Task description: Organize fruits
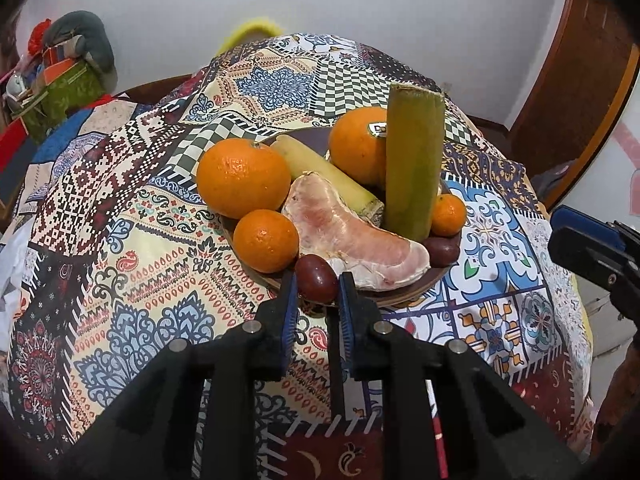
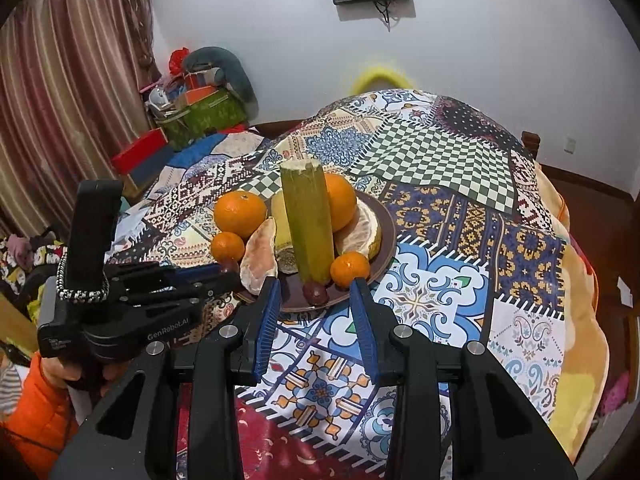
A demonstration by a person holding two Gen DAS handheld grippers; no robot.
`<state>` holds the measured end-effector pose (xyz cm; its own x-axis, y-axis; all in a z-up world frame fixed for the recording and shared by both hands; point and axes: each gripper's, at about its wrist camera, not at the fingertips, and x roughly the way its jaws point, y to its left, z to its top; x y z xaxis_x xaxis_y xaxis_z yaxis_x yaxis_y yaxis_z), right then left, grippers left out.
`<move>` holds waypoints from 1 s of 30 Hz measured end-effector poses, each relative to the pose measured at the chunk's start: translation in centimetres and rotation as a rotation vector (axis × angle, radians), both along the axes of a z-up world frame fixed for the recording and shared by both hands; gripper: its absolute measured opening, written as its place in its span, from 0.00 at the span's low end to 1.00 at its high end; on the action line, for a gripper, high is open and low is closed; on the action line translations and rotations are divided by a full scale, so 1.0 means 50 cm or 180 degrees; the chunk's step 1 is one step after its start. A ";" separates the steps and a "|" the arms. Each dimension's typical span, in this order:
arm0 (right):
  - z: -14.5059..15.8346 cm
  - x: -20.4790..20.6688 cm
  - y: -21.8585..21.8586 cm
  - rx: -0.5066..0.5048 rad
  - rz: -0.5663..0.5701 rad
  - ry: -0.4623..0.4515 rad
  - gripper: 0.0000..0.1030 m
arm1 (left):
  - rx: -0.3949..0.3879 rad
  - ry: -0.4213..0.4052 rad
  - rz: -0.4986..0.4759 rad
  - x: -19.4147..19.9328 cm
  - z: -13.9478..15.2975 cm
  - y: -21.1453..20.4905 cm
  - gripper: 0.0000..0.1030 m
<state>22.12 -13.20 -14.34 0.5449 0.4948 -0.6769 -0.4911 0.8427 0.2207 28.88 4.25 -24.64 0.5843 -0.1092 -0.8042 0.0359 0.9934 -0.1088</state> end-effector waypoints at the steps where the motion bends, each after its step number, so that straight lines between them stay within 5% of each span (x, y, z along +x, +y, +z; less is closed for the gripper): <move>1: 0.003 -0.002 0.000 0.0004 -0.0001 -0.0013 0.32 | -0.0007 -0.0027 -0.0001 -0.005 0.006 0.001 0.20; 10: 0.069 -0.042 -0.010 0.0029 -0.0052 -0.0278 0.32 | -0.0032 -0.0384 0.0040 -0.066 0.103 0.003 0.26; 20: 0.225 -0.156 -0.046 0.0247 -0.0185 -0.0964 0.32 | 0.0095 -0.1471 0.0084 -0.248 0.340 -0.036 0.26; 30: 0.346 -0.291 -0.072 0.0413 -0.0327 -0.1683 0.44 | 0.0120 -0.2050 0.0127 -0.379 0.449 -0.060 0.27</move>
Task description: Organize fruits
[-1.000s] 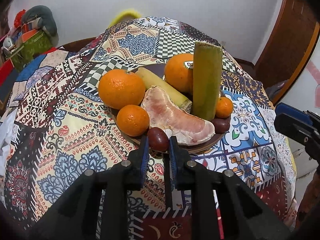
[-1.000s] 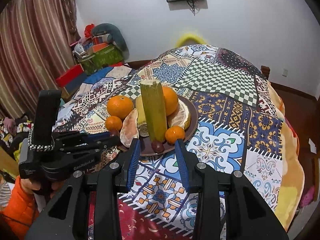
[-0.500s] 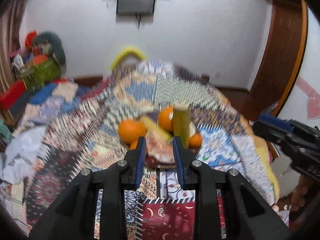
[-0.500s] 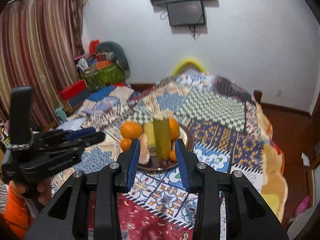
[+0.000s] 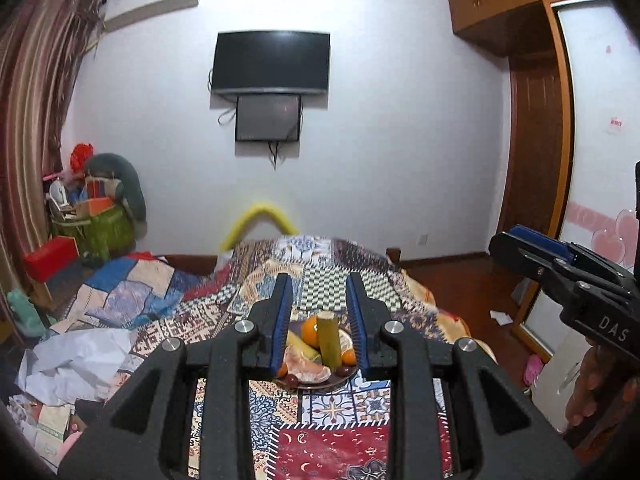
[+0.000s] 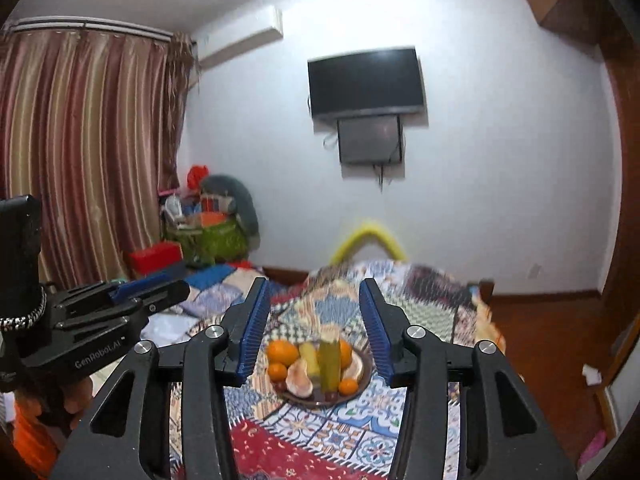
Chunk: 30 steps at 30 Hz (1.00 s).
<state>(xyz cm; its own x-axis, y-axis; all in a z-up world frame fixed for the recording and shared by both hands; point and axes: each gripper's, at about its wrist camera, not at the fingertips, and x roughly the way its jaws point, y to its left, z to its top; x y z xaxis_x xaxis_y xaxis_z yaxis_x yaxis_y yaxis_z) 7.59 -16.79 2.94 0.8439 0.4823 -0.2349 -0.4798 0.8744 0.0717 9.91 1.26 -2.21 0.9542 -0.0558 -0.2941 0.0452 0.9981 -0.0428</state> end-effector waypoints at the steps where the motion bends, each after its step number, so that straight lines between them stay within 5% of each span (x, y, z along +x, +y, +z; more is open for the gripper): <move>1: 0.007 -0.009 -0.001 0.0018 -0.0018 -0.0056 0.47 | 0.0000 -0.0029 0.0010 -0.010 0.004 0.000 0.29; 3: 0.015 -0.020 -0.001 0.0041 -0.0035 -0.0107 0.50 | 0.0010 -0.0111 0.0049 -0.026 0.013 -0.002 0.35; 7: 0.021 -0.033 0.002 0.0102 -0.0124 -0.0195 0.76 | 0.0034 -0.0210 0.0087 -0.053 0.024 -0.001 0.43; 10: 0.019 -0.036 0.004 0.0101 -0.0190 -0.0247 0.82 | 0.0037 -0.0271 0.0133 -0.067 0.030 0.000 0.60; 16: 0.012 -0.039 0.008 0.0112 -0.0254 -0.0257 1.00 | 0.0042 -0.0326 0.0178 -0.083 0.037 -0.005 0.77; 20: 0.008 -0.044 0.008 0.0094 -0.0252 -0.0250 1.00 | 0.0079 -0.0335 0.0218 -0.087 0.037 -0.009 0.88; 30: -0.003 -0.058 -0.007 0.0109 -0.0245 -0.0208 1.00 | 0.0068 -0.0334 0.0218 -0.095 0.036 -0.012 0.93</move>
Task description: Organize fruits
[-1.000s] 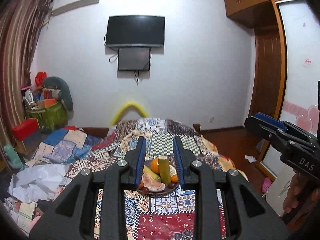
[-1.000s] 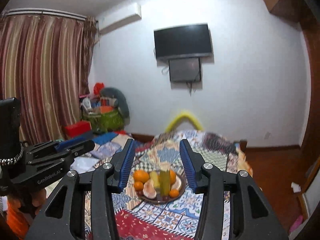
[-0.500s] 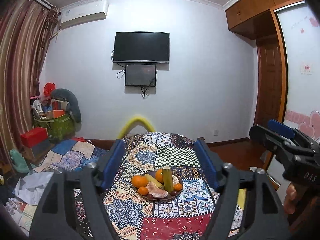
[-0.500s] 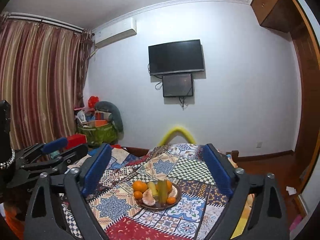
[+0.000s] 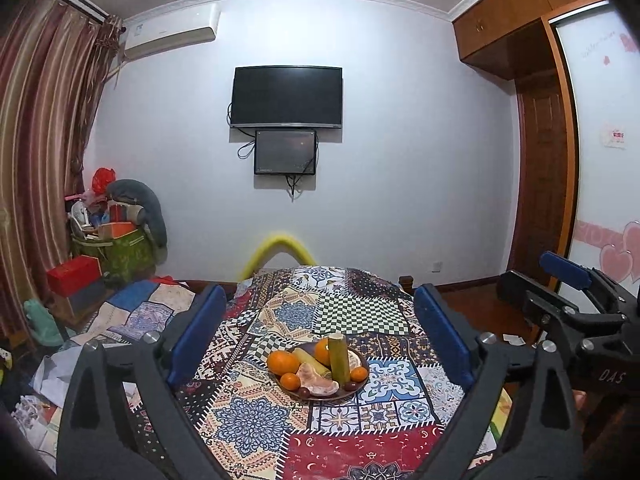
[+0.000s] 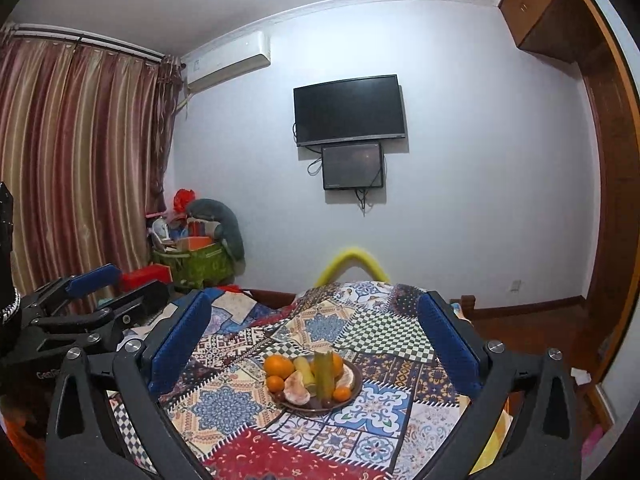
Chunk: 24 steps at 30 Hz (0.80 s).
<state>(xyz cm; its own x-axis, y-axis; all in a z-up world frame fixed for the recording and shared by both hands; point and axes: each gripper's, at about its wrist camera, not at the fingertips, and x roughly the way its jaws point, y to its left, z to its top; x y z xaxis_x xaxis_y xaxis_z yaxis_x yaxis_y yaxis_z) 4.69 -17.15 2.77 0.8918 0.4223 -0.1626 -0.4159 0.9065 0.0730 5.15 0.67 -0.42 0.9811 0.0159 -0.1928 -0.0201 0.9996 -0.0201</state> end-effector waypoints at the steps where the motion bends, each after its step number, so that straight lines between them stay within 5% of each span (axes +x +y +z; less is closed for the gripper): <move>1: -0.001 0.000 -0.002 0.0008 0.0001 0.0008 1.00 | 0.0004 0.0001 -0.0002 0.001 -0.001 0.000 0.94; 24: 0.003 -0.001 -0.009 0.0031 -0.0017 0.0021 1.00 | -0.0028 0.0022 -0.0015 0.002 -0.003 -0.004 0.97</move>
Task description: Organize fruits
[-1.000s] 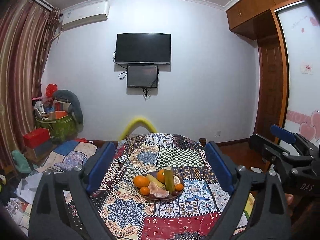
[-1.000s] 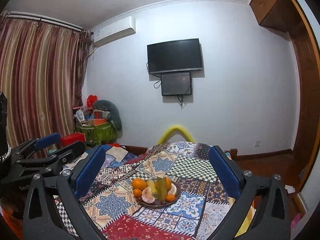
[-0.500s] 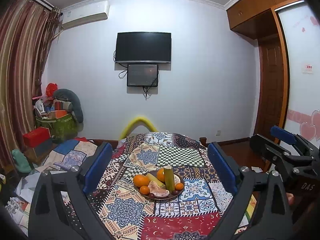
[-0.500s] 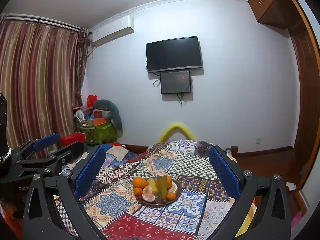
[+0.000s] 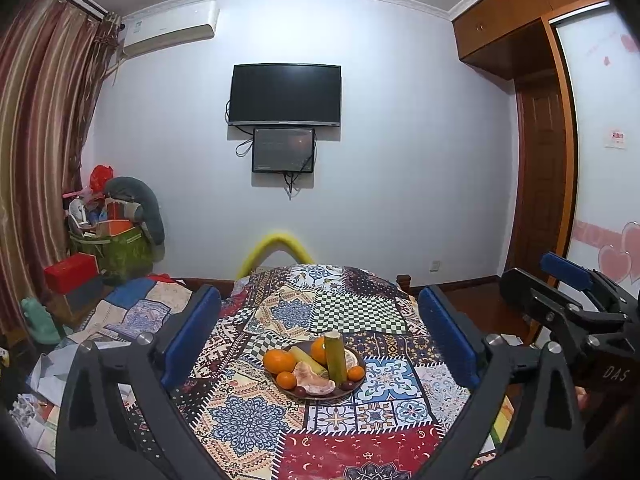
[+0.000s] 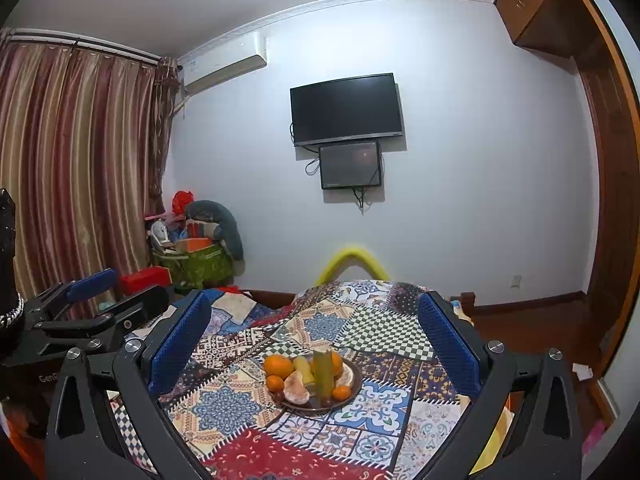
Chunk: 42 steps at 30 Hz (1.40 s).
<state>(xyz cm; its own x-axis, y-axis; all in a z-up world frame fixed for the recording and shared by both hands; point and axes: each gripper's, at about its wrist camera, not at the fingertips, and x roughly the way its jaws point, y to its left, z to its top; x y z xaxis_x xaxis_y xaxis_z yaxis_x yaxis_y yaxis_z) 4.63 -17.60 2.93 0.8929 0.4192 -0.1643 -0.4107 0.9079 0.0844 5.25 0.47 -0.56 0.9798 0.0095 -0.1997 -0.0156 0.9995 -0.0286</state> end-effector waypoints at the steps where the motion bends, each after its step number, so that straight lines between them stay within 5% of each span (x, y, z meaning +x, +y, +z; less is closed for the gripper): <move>1: 0.000 0.000 0.000 -0.0001 -0.0002 -0.0002 1.00 | -0.0003 0.0004 -0.0002 0.000 0.000 0.000 0.98; 42: 0.009 -0.004 0.000 -0.0016 -0.0001 0.0002 1.00 | -0.0002 0.0044 -0.0139 0.001 0.003 -0.005 0.98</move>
